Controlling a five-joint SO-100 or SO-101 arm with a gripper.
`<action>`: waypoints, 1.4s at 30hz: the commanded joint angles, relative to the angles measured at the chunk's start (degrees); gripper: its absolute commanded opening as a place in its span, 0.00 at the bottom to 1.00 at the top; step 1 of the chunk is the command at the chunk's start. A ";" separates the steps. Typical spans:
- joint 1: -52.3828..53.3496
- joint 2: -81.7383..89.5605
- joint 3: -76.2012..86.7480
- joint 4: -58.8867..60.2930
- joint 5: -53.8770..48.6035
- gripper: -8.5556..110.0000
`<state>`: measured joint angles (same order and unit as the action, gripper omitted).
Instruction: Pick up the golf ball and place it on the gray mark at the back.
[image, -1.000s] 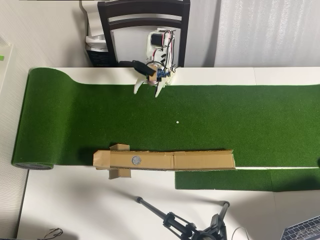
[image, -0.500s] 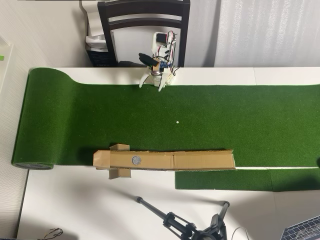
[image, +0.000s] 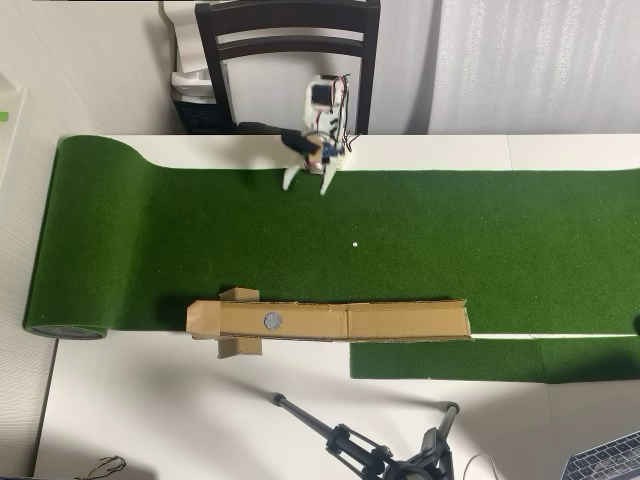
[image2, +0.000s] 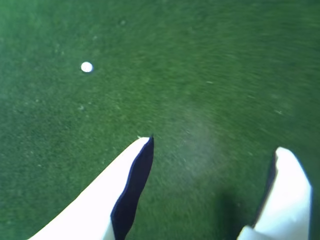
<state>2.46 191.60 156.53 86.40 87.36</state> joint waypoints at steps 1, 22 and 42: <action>-2.20 1.85 3.60 -4.92 2.02 0.39; -14.33 1.49 15.64 -6.50 11.95 0.39; -9.58 1.93 16.88 -19.60 21.53 0.39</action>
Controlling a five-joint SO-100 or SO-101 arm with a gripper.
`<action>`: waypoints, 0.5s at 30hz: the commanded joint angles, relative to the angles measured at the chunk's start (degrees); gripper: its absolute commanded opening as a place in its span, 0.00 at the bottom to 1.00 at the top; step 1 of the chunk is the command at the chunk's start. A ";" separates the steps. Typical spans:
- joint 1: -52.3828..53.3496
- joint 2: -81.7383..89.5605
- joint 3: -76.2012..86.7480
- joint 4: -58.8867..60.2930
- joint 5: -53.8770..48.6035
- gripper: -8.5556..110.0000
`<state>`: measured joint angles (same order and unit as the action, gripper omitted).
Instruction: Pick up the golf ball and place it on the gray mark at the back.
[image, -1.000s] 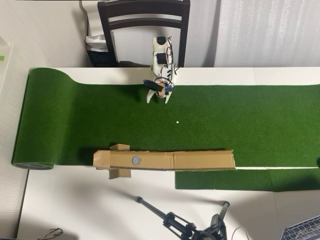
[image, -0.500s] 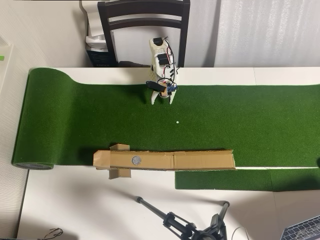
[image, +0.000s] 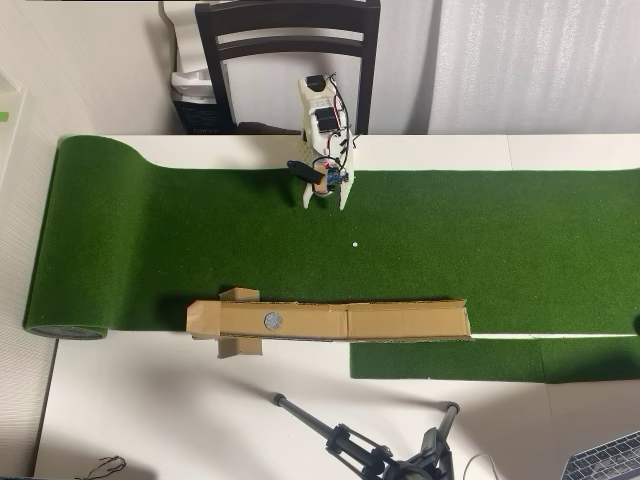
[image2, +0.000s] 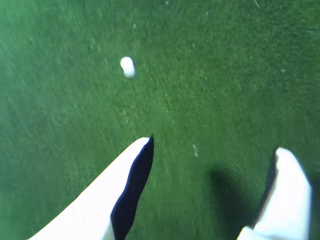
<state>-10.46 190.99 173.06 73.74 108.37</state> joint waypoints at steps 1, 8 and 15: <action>4.13 2.55 0.79 -8.96 0.44 0.39; 4.04 2.55 6.15 -10.72 0.26 0.39; 3.34 2.46 9.58 -10.02 -2.99 0.39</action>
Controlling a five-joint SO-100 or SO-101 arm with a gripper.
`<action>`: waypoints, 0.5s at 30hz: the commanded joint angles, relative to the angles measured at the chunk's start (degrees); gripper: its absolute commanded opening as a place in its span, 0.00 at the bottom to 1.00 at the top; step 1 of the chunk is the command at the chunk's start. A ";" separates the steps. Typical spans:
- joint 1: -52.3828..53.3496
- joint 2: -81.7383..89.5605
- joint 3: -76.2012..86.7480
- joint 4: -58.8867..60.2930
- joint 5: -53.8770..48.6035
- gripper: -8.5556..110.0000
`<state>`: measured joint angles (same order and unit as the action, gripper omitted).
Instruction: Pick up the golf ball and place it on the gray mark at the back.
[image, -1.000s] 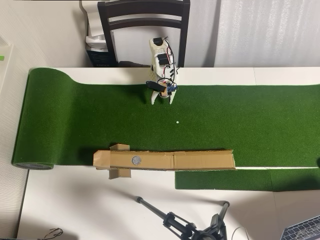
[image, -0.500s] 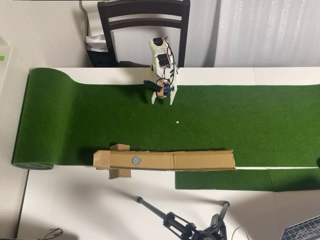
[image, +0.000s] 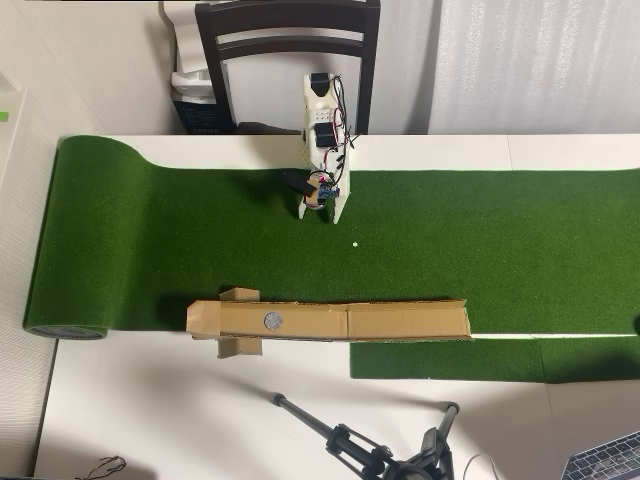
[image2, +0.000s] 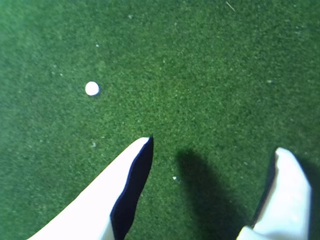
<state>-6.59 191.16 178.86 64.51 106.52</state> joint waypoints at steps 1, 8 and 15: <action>-0.53 2.29 3.78 0.35 -1.14 0.38; -0.70 2.37 3.87 5.54 -0.97 0.28; -0.70 2.37 3.87 5.62 -0.97 0.19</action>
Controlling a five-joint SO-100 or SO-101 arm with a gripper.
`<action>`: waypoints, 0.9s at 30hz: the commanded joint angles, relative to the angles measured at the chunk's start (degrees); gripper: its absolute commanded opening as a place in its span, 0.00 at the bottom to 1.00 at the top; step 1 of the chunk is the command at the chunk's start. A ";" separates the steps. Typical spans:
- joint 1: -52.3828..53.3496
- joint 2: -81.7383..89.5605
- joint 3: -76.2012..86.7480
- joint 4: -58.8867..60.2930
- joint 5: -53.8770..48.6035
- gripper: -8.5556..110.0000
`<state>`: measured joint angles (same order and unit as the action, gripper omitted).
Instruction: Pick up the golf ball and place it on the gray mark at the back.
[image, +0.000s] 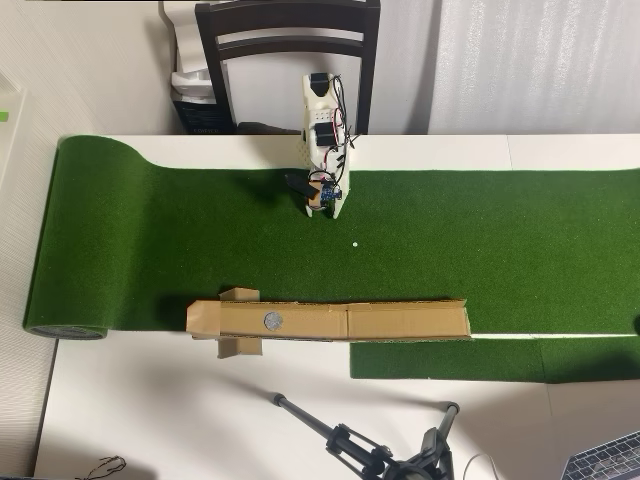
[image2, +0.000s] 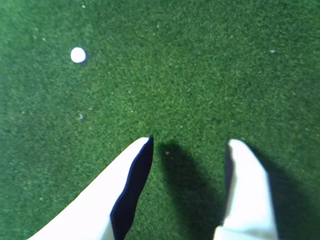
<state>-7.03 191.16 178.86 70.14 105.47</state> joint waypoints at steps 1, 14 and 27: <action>-0.18 2.37 3.87 0.00 0.09 0.17; -0.09 2.37 3.87 0.09 0.18 0.07; 0.00 2.37 3.96 0.18 0.35 0.07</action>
<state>-7.03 191.16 178.86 70.14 105.47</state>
